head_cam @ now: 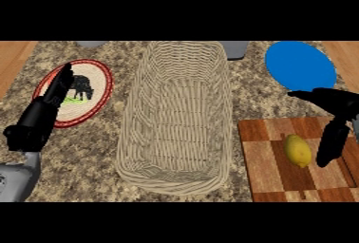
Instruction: Pick the lemon from the cutting board and place it in the basket
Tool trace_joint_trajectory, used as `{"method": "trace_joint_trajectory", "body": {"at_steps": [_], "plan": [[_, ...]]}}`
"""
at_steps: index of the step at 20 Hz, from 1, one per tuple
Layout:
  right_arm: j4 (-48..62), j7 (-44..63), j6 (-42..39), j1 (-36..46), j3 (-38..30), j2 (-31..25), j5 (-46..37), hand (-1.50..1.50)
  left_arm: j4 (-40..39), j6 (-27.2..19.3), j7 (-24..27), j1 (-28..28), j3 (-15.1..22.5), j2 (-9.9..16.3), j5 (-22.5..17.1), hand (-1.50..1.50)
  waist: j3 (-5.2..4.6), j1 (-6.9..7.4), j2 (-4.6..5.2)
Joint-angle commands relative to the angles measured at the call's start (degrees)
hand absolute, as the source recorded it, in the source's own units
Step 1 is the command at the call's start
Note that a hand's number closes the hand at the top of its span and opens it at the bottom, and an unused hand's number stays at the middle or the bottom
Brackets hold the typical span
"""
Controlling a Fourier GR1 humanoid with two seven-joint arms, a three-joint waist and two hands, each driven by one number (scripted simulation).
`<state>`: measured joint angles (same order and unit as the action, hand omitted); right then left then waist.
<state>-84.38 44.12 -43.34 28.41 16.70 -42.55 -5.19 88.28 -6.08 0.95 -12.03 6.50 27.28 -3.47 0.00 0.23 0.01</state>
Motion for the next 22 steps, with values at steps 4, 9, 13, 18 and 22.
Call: {"method": "trace_joint_trajectory", "body": {"at_steps": [4, 9, 13, 18, 22], "plan": [[3.3, -8.9, 2.1, -6.2, 0.4, 2.4, -11.9, -1.5, -2.2, 1.3, 2.6, 1.0, -1.2, -3.1, 2.7, 0.0, 0.01, -0.22, 0.04], [8.0, -14.4, 0.8, -5.1, -2.9, 3.1, -16.9, -1.5, 0.1, 3.2, 1.7, 2.3, -3.7, -3.8, 3.2, 0.0, 0.01, 0.11, 0.03], [7.5, -18.2, 3.2, -6.8, -4.1, 4.8, -20.9, -1.5, -1.8, 5.3, 3.3, 2.2, -5.3, -4.3, 4.1, 0.0, 0.01, 0.01, 0.03], [11.0, -20.3, 5.8, -7.3, -4.3, 8.2, -26.7, -1.5, 1.2, 7.0, -2.2, -0.6, -6.8, -4.4, 5.2, 0.0, 0.02, 0.03, 0.04], [0.6, -14.9, 6.1, -15.1, -4.8, 11.6, -27.0, -1.5, 2.6, 6.2, -2.0, 2.3, -6.3, -7.1, 7.0, 0.0, 0.0, -0.34, -0.11]]}}
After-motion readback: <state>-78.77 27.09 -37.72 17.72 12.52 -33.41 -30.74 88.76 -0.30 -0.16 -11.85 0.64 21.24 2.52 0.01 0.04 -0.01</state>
